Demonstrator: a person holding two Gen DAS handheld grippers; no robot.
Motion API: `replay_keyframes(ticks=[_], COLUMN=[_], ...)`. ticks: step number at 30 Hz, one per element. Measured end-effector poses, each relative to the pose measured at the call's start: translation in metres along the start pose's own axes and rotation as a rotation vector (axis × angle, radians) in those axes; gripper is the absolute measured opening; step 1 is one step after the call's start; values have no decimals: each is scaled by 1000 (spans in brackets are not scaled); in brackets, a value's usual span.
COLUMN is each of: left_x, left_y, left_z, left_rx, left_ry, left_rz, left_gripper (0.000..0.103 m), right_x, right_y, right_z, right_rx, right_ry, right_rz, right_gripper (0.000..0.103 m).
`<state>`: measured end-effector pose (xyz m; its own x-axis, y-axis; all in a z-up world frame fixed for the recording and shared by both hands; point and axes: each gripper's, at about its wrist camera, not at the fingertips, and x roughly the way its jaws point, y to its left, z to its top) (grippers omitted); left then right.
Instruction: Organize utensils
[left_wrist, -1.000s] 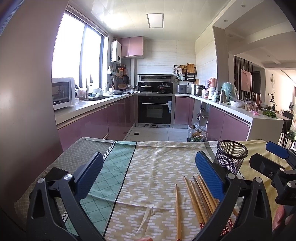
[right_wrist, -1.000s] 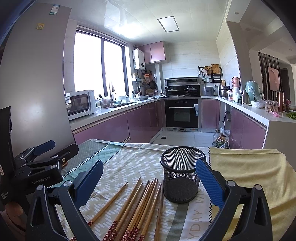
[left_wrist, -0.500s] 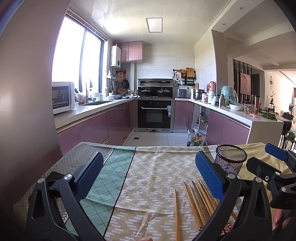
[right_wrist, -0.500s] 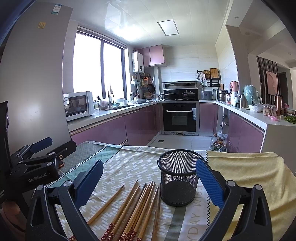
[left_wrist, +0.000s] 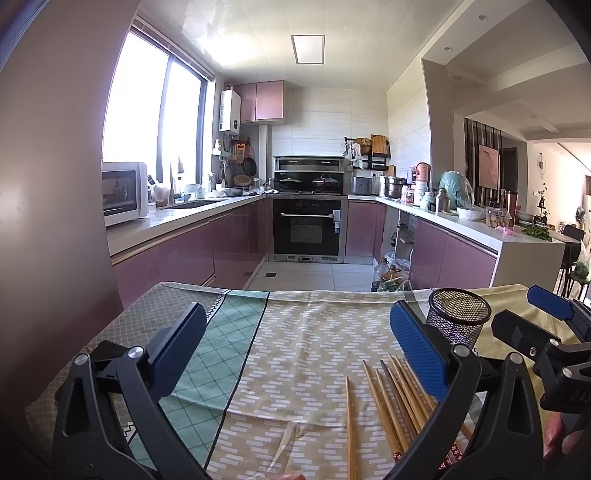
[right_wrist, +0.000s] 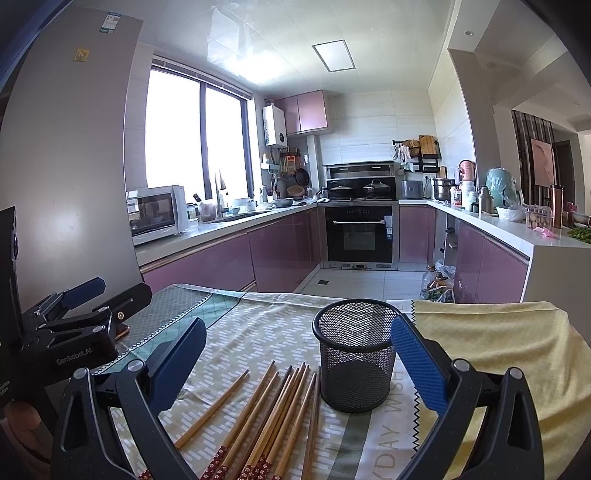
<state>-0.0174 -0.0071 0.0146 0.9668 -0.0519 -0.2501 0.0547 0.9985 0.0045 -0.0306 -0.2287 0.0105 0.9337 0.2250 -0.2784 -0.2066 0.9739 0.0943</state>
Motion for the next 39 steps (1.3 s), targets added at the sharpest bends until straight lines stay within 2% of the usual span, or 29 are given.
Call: replay_keyframes(ticks=[26,33,35,39], left_x=[2,17,24,39], left_y=[-3,-1,-1,-5], left_z=[-4,-19,-25,-39], left_rx=[0,34,44,83], left_ry=[27,137,185,281], left_rz=[-13,-55,-76,-110], left_gripper=[98,98,98,95], right_x=[3,15,22,42], right_y=[-4,-6,-11,-18], right_z=[-1,-15,-22,-39], right_rx=[5,-34,-33,-21], right_ry=[40,175,243,392], right_rz=[25,41,47,39], right_gripper=[97,97,92,72])
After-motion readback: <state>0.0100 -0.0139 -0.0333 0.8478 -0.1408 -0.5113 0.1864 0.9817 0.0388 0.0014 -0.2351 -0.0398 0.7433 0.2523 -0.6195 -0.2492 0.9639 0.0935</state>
